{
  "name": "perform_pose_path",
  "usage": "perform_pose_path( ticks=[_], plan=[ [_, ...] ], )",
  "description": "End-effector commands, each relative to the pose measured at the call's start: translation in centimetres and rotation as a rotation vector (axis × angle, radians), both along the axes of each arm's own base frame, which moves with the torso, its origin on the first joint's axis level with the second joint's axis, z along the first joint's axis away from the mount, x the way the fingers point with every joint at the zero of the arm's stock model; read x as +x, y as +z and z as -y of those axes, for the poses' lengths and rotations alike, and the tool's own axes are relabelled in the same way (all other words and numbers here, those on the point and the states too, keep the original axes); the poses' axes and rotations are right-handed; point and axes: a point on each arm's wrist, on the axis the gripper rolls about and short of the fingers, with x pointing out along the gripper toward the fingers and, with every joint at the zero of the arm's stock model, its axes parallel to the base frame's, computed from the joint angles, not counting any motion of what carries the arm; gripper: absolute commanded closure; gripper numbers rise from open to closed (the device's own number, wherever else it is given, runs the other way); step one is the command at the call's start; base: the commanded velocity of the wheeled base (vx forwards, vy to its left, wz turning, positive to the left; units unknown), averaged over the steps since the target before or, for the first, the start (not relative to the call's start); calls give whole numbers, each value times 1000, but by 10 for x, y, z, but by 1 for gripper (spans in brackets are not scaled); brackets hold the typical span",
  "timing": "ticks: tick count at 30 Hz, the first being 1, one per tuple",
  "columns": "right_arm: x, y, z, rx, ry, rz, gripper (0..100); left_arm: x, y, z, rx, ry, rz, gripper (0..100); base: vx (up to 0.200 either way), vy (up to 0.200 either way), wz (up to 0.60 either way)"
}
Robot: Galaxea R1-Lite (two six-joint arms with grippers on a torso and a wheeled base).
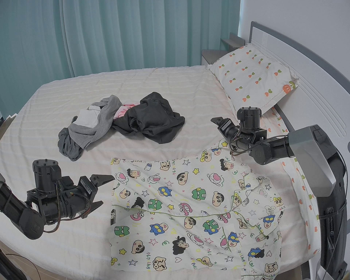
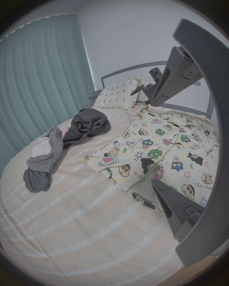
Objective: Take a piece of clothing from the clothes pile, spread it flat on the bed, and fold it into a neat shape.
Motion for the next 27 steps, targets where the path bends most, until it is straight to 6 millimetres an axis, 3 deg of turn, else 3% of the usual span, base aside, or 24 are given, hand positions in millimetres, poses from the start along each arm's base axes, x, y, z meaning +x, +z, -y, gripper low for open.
perform_pose_path(
  ticks=[1, 6, 8, 16, 27],
  plan=[
    [10, -5, 6, 10, -24, 29, 0, 1, -3, 0, 1, 0, -13, 0, 0, 0, 0],
    [16, -22, 5, -1, -21, 66, 0, 2, -5, 0, 3, 0, -19, 0, 0, 0, 0],
    [16, -30, 3, -105, 7, 85, 0, 2, -6, 0, 5, 0, -24, 0, 0, 0, 0],
    [12, -17, -17, -187, -4, 208, 0, 3, -9, 1, 7, -2, -35, 0, 0, 0, 0],
    [2, -20, -42, -548, 14, 284, 0, 3, -9, 3, 8, -9, -35, 0, 0, 0, 0]
  ],
)
